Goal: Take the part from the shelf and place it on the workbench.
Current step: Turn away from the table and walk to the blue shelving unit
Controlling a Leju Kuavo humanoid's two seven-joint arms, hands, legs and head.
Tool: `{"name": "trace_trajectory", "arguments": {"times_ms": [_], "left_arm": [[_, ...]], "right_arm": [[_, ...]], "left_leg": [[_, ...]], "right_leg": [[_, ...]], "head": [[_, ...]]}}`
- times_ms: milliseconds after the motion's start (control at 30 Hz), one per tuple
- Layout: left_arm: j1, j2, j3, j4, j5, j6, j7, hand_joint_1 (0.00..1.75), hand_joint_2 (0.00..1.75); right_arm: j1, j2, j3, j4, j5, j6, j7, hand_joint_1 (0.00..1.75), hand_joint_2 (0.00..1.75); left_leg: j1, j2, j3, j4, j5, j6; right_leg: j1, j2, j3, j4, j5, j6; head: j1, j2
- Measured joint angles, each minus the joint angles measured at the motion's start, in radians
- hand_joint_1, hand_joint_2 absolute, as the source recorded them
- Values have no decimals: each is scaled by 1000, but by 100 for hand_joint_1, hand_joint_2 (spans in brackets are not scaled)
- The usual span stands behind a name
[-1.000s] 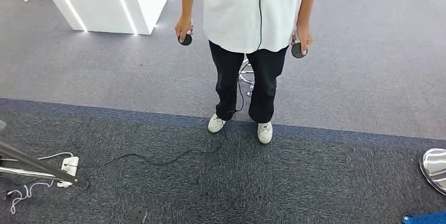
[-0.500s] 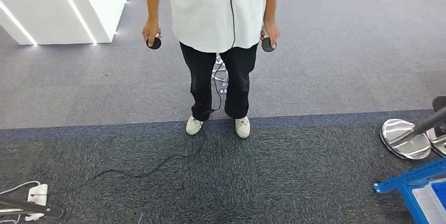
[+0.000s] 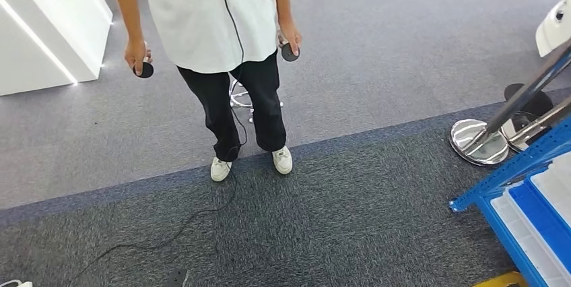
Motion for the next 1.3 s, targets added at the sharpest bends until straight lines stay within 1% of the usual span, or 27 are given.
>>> {"name": "trace_trajectory", "arguments": {"times_ms": [33, 67, 100, 133, 167, 233, 300, 367, 433, 500, 533, 567, 600, 633, 667, 733, 800, 867, 900, 933, 1000, 1067, 1100, 1133, 1167, 1233, 1300], "left_arm": [[3, 0, 1, 0, 0, 0, 0, 0, 0], [5, -1, 1, 0, 0, 0, 0, 0, 0], [7, -1, 2, 0, 0, 0, 0, 0, 0], [7, -2, 3, 0, 0, 0, -1, 0, 0], [6, -2, 4, 0, 0, 0, -1, 0, 0], [6, -1, 4, 0, -1, 0, -1, 0, 0], [5, -1, 5, 0, -3, 0, 0, 0, 0], [3, -2, 5, 0, -6, 0, 1, 0, 0], [3, -4, 5, 0, -9, 0, 2, 0, 0], [5, -4, 6, 0, -11, -2, 2, 0, 0], [7, -4, 6, 0, -12, -2, 2, 0, 0], [8, -4, 6, 0, -12, -3, 2, 0, 0], [8, -4, 6, 0, -12, -3, 3, 0, 0], [7, -5, 6, 0, -13, -3, 3, 0, 0], [7, -6, 7, 0, -14, -4, 2, 0, 0], [6, -8, 7, 0, -16, -6, 2, 0, 0], [5, -8, 7, 0, -18, -8, 1, 0, 0], [0, -8, 7, 0, -18, -9, 1, 0, 0], [-2, -9, 7, 0, -18, -9, 1, 0, 0], [-3, -9, 8, 0, -18, -9, 0, 0, 0], [-3, -9, 8, 0, -18, -9, -1, 0, 0], [2, -9, 9, 0, -18, -9, -1, 0, 0], [4, -9, 9, 0, -18, -9, -1, 0, 0], [6, -9, 9, 0, -18, -9, 0, 0, 0], [6, -9, 9, 0, -18, -9, 0, 0, 0], [6, -8, 10, 0, -18, -9, 0, 0, 0], [6, -5, 11, 0, -18, -9, 0, 0, 0]], "right_arm": [[-1, 0, -1, 0, 0, -1, 0, 0, 0], [-1, -1, -2, 0, 0, -1, 0, 0, 0], [0, -1, -3, 0, 0, -2, 0, 0, 0], [0, -1, -4, 0, 0, -2, 1, 0, 0], [0, -2, -5, 0, 0, -2, 2, 0, 0], [-1, -1, -5, 0, 0, -2, 5, 0, 0], [1, 0, -6, 0, 0, -3, 10, 0, 0], [5, -1, -7, 1, 0, -4, 14, 0, 0], [7, -2, -9, 1, 0, -6, 15, 0, 0], [4, -2, -10, 1, 0, -7, 16, 0, 0], [3, -2, -10, 1, 0, -7, 16, 0, 0], [2, -3, -12, 1, 0, -7, 16, 0, 0], [3, -3, -13, 1, 0, -7, 16, 0, 0], [3, -5, -15, 1, 1, -7, 16, 0, 0], [4, -6, -16, 1, 1, -7, 16, 0, 0], [3, -7, -16, 1, 2, -8, 15, 0, 0], [2, -7, -17, 1, 2, -8, 14, 0, 0], [4, -8, -20, 1, 2, -8, 14, 0, 0], [5, -8, -21, 1, 2, -9, 14, 0, 0], [5, -8, -23, 1, 2, -9, 14, 0, 0], [3, -7, -24, 1, 2, -9, 14, 0, 0], [1, -8, -24, 1, 2, -9, 14, 0, 0], [1, -8, -24, 1, 2, -9, 14, 0, 0], [2, -8, -24, 1, 2, -9, 14, 0, 0], [2, -8, -24, 1, 2, -9, 14, 0, 0], [1, -6, -24, 1, 2, -9, 14, 0, 0], [0, -3, -24, 1, 2, -10, 14, 0, 0]], "left_leg": [[0, -6, -31, 65, -24, 0], [0, -9, -52, 104, -30, 1], [0, -11, -56, 104, -13, 3], [0, -16, -40, 63, 21, 7], [0, -29, -12, -6, 65, 13], [0, -78, 38, -132, 119, 22], [-4, -100, 54, -174, 125, 26], [-4, -77, 59, -184, 132, 34], [1, -50, 64, -199, 140, 48], [1, -20, 66, -205, 142, 56], [0, -5, 66, -205, 141, 56], [0, 10, 66, -204, 139, 55], [0, 24, 67, -203, 137, 53], [1, 37, 68, -201, 134, 51], [2, 49, 71, -199, 131, 47], [0, 69, 75, -192, 121, 34], [-3, 86, 81, -189, 113, 20], [-2, 100, 89, -190, 108, 8], [0, 91, 90, -184, 100, 1], [3, 70, 83, -162, 83, -3], [6, 14, 36, -52, 19, -8], [6, -8, -29, 81, -34, -7], [6, -10, -45, 108, -32, -5], [5, -12, -42, 94, -8, -1], [4, -19, -21, 41, 32, 5], [2, -62, 34, -98, 102, 22], [-1, -97, 62, -170, 121, 31]], "right_leg": [[2, 13, -1, 1, 0, -2], [4, 27, -1, 2, 0, -3], [5, 42, -1, 4, 0, -3], [6, 58, 1, 5, 0, -3], [7, 72, 2, 6, -1, -3], [7, 98, 0, 9, -1, 2], [3, 121, -8, 11, 1, 14], [-1, 133, -14, 10, 4, 27], [3, 90, -35, 51, -25, 36], [3, 26, -90, 165, -87, 41], [0, 11, -121, 226, -112, 45], [-3, 4, -141, 266, -122, 49], [-6, -1, -142, 271, -113, 52], [-9, -7, -123, 236, -87, 56], [-12, -19, -88, 173, -52, 58], [-10, -56, -25, 52, -10, 54], [-3, -69, -8, 15, -7, 41], [-1, -49, -9, 15, -5, 28], [-3, -39, -8, 13, -4, 22], [-5, -29, -8, 10, -2, 15], [-6, -9, -7, 8, 0, 4], [-2, 17, -9, 9, 1, -1], [0, 31, -8, 9, 1, -2], [3, 47, -7, 10, 1, -3], [5, 62, -5, 11, 1, -3], [7, 89, -4, 13, 1, -1], [2, 113, -11, 14, 4, 8]], "head": [[0, 0], [0, 0], [0, 0], [0, 0], [0, 0], [1, 0], [1, 0], [1, 0], [3, 0], [6, 0], [7, 0], [7, 0], [7, 0], [7, 0], [7, 0], [7, 0], [6, 0], [5, 0], [5, 0], [4, 0], [2, 0], [2, 0], [2, 0], [2, 0], [2, 0], [2, 0], [3, 0]]}}
